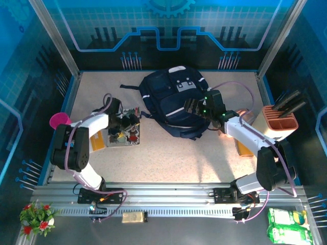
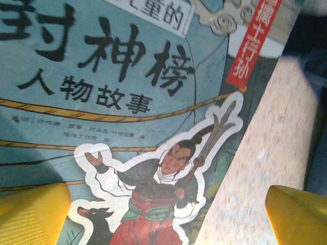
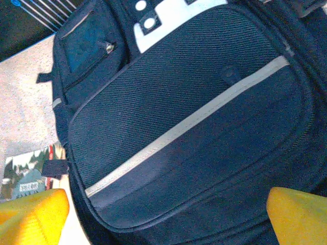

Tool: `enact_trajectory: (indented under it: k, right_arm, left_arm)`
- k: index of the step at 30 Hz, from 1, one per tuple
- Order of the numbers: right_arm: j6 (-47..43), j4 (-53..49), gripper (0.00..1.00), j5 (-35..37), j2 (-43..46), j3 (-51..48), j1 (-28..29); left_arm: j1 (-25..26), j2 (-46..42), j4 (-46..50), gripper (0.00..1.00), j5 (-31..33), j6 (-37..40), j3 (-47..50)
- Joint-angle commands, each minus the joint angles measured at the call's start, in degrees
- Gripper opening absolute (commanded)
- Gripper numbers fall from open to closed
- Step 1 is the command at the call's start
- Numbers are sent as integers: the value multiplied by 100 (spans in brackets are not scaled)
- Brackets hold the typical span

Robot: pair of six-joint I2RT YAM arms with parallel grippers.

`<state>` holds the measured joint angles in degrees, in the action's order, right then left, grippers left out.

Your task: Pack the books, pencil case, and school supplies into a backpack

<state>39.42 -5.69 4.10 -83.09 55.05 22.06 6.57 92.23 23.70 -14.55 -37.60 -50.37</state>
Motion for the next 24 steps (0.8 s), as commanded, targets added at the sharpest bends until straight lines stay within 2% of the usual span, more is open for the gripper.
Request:
enact_trajectory:
  k: [1,7,9,12,17,24]
  right_arm:
    - [83,228,100,-221,-90,110,188]
    - [9,185,98,-245,-257,203,577]
    - [-13,126,97,-225,-358,271,759]
    - [-80,9,97,-217,-549,443,1052]
    - [-307,-463,98,-289,-1015,1009,1539]
    - [-718,-1237,100,-754,-2005,2117,1981]
  left_arm:
    - [327,-297,350,99,-495,-879,433]
    - [998,-681,258,99,-438,-1599,792]
    - [996,-783,185,99,-451,-1562,669]
    - [946,-875,539,99,-217,-1109,87]
    - [395,-943,1165,99,136,-322,-472]
    - [-608,-1245,1361,99,376,362,-198]
